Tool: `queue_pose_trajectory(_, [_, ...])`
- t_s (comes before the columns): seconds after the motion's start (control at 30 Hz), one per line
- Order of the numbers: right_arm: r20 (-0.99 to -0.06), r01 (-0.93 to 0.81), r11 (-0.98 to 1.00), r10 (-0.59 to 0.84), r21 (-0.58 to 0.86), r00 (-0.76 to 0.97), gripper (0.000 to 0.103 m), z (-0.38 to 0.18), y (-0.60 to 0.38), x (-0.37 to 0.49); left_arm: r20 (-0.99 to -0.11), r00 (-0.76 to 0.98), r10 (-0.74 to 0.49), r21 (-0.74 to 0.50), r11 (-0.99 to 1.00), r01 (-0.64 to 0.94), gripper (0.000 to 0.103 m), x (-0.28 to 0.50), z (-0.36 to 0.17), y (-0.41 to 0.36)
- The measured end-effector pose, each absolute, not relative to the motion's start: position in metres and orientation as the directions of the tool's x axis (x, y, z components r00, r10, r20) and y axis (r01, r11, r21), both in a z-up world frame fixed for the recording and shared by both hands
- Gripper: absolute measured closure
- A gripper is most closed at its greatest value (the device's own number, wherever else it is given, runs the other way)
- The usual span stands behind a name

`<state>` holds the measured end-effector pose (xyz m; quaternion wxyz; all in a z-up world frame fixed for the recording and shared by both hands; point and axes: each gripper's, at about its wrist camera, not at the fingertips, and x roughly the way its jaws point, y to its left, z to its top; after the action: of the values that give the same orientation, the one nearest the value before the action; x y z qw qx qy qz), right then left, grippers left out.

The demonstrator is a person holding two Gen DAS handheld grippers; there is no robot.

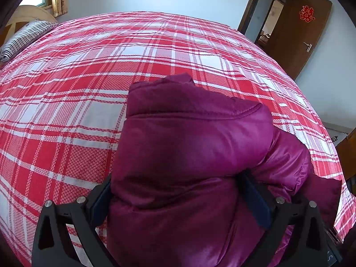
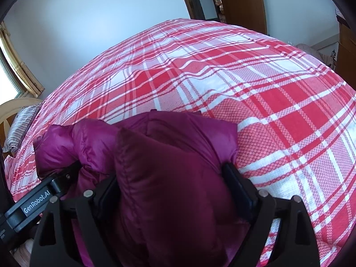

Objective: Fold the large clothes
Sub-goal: 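Grasp the folded magenta bundle with the left tool while the right tool grasps it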

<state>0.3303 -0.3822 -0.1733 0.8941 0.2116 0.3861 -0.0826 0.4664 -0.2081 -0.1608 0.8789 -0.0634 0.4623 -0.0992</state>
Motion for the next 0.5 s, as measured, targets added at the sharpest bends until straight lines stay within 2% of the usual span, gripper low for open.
queue_pose_trajectory(0.5, [-0.727,0.311,0.898,0.013,0.311,0.687,0.012,-0.1731,-0.3817,0.3311,-0.798,0.553,-0.240,-0.212,0.970,0.116,0.001,0.4663,-0.1613,-0.2071])
